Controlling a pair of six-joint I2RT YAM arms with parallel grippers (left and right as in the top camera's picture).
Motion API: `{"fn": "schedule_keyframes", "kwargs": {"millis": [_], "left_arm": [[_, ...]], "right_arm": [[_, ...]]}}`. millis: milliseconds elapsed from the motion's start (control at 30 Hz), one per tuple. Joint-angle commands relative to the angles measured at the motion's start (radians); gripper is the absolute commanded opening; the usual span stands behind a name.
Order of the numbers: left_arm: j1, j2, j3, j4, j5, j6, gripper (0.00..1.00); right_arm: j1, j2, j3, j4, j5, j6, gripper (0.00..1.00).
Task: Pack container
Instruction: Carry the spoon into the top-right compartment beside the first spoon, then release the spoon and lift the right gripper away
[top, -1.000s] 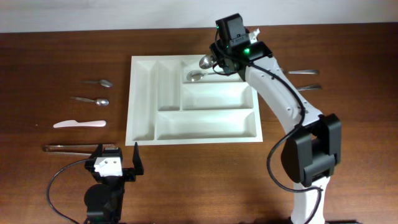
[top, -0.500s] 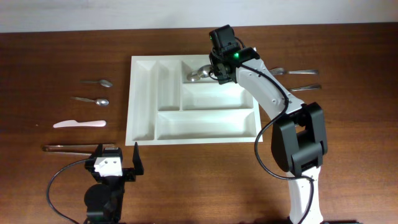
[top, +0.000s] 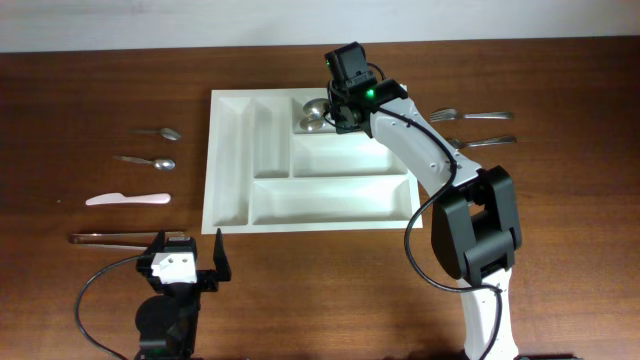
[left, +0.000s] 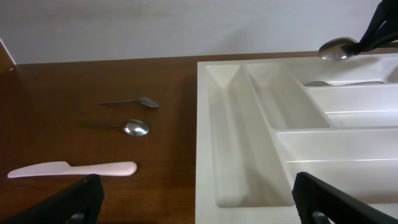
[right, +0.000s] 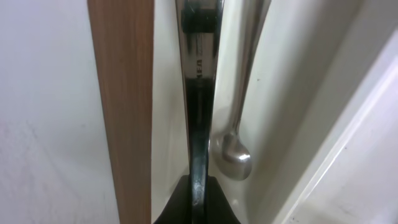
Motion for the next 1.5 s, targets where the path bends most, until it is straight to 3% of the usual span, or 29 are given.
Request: {"fn": "schedule_keyframes", "kwargs": {"millis": [0,100,500,700,800,900,1033,1167,1367,1467], "left_arm": [[0.0,-0.007,0.0,-0.007,0.014,0.012,0.99],[0.0,-0.007,0.0,-0.007,0.014,0.012,0.99],[0.0,-0.007,0.0,-0.007,0.014,0.012,0.99],[0.0,-0.007,0.0,-0.007,0.014,0.012,0.99],[0.0,-0.007,0.0,-0.007,0.014,0.012,0.99],[0.0,-0.007,0.0,-0.007,0.014,0.012,0.99],[0.0,-0.007,0.0,-0.007,0.014,0.012,0.99],[0.0,-0.007,0.0,-0.007,0.014,0.012,0.99],[0.0,-0.007,0.0,-0.007,0.014,0.012,0.99],[0.0,-0.007,0.0,-0.007,0.014,0.012,0.99]], "right_arm": [[0.005,0.029,0.019,-0.017,0.011,0.02,0.04],[0.005,0.036,0.019,-0.025,0.01,0.02,0.04],[0.004,0.039,0.019,0.002,0.014,-0.016,0.33],[0.0,0.026,0.031,0.193,0.005,-0.392,0.48],[-0.018,-0.006,0.058,0.188,-0.002,-0.573,0.53],[-0.049,-0.061,0.068,0.164,-0.005,-0.826,0.66],[-0.121,-0.147,0.068,0.047,-0.006,-1.064,0.72],[-0.22,-0.224,0.068,-0.157,-0.006,-1.217,0.89],[-0.373,-0.238,0.063,-0.367,-0.042,-1.241,0.89],[-0.439,-0.216,0.04,-0.403,-0.107,-1.196,0.84]]}}
